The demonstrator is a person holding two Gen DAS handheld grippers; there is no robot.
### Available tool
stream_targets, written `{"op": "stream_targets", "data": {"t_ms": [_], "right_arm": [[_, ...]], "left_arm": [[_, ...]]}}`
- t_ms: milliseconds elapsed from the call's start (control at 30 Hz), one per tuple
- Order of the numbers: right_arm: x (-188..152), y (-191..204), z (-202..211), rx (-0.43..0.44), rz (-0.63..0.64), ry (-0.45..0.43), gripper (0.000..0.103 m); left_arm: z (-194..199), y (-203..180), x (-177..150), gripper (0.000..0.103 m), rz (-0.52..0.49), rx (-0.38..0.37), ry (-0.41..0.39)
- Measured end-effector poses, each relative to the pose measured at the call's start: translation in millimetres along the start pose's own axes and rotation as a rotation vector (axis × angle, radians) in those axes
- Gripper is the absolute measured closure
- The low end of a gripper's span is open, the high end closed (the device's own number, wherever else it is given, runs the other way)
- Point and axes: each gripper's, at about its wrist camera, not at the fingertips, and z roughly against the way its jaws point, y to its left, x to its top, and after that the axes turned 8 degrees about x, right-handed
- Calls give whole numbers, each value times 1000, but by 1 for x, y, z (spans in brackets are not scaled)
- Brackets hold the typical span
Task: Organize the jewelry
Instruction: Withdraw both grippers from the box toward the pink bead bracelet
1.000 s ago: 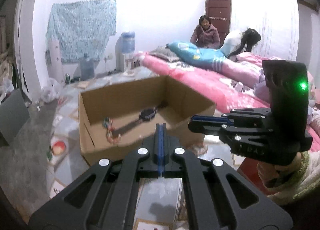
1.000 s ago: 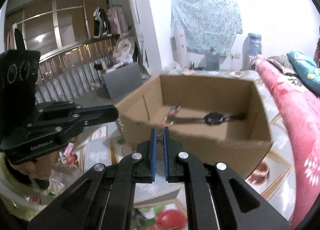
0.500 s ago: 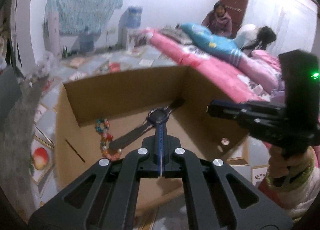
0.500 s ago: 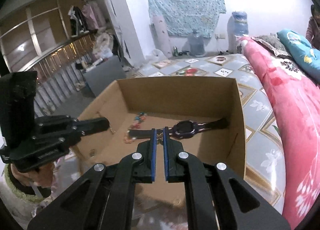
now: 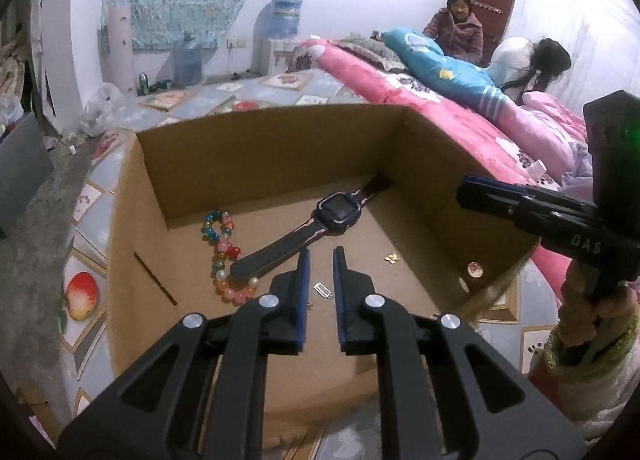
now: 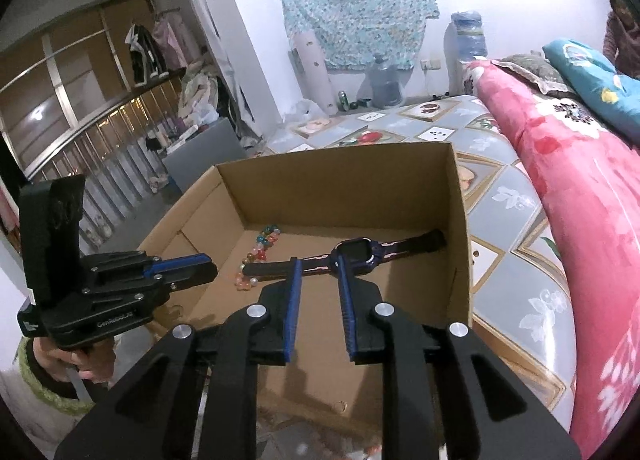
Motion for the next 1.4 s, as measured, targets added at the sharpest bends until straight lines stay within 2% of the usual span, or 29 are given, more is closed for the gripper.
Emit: {"op": "stream_targets", "data": {"t_ms": [133,200,267,567,867,1100,1400], "right_arm": [[-9,8,21,22,-18,-33,81],[-15,12,31,38,-27,-48,74],[-23,16,41,58,-32,-57,72],[-55,24,58,112,-36,-17,59],[-88,25,46,154,-53,75,51],[-105,10,31,151,-104,135,47],[-117,-8,40,105,-128,129,46]], "left_arm": [[24,-8,-5,92,-22,-1,-42],[37,-13,-10,91,-33,-5,-58],[47,-17,-13,88,-40,-12,-69],[83,-39,-49,76,-61,-65,-102],[69,-47,-78,74,-78,-74,-23],[47,-49,-88,74,-99,-51,31],[35,-50,-98,74,-126,-21,50]]}}
